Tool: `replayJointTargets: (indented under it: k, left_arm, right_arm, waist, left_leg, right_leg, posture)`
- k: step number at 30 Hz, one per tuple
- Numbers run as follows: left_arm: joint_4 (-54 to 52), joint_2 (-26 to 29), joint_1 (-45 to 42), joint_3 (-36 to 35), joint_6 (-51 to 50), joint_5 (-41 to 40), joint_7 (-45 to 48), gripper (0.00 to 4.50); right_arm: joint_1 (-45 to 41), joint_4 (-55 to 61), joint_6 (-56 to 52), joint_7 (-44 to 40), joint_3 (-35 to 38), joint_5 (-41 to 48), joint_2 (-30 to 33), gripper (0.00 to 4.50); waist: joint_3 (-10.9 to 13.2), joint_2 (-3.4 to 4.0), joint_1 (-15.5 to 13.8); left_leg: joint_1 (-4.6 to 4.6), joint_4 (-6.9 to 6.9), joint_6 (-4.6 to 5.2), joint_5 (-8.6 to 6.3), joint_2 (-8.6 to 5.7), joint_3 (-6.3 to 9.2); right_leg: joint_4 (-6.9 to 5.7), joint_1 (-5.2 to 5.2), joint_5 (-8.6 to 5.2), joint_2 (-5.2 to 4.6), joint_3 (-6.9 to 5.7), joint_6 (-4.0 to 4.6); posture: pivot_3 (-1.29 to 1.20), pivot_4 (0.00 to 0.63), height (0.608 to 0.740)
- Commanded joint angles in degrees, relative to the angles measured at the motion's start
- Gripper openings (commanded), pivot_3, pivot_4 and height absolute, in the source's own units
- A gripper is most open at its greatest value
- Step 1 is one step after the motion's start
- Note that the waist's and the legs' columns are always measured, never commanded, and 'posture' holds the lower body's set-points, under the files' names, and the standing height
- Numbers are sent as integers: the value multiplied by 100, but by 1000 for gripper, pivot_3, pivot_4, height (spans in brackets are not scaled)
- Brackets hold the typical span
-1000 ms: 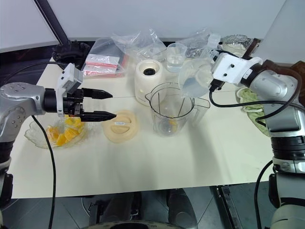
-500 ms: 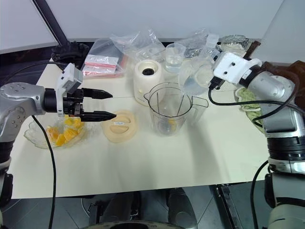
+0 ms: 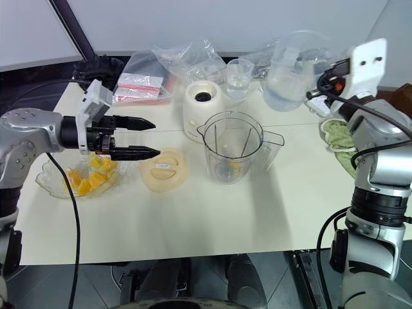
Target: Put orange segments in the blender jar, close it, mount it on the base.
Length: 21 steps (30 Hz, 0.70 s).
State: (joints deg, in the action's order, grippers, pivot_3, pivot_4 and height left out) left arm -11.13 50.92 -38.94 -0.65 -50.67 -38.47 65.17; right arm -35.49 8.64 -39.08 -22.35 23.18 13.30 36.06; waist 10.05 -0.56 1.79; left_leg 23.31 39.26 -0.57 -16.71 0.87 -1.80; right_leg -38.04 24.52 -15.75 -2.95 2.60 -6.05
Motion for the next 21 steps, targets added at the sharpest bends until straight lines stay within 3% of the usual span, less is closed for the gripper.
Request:
replayJointTargets:
  k: [1,6,14,21]
  left_arm:
    - [-135,-41,-124,-331,-159,-391,23,4500]
    - [-128,-57,-119,-293,-171,-434,-31,4500]
    - [-180,-106,-82,-268,-193,-454,-106,4500]
    - [-247,-63,-108,-214,-292,-437,-181,4500]
  right_arm:
    - [631,417,135,790,685,-206,-232,38]
    - [1636,536,757,1418,850,-489,-742,38]
    - [2336,-91,1635,2051,928,-557,-1447,38]
    - [2252,-1833,2776,2305,731,-767,-1389,38]
  waist:
    - [-3,-5,-54]
    - [-2,-3,-87]
    - [-3,-1,-34]
    - [-3,-1,40]
  left_leg:
    - [1,0,0,0,0,3]
    - [2,-1,0,0,-3,-1]
    - [-15,0,-11,8,-5,-4]
    - [-16,0,-10,9,-5,-8]
  right_leg:
    - [0,0,0,2,-1,0]
    - [3,1,0,2,4,0]
    - [-11,-2,7,19,14,10]
    - [-9,-4,8,19,19,12]
  posture:
    - [0,150,740]
    - [0,150,740]
    - [0,150,740]
    - [0,150,740]
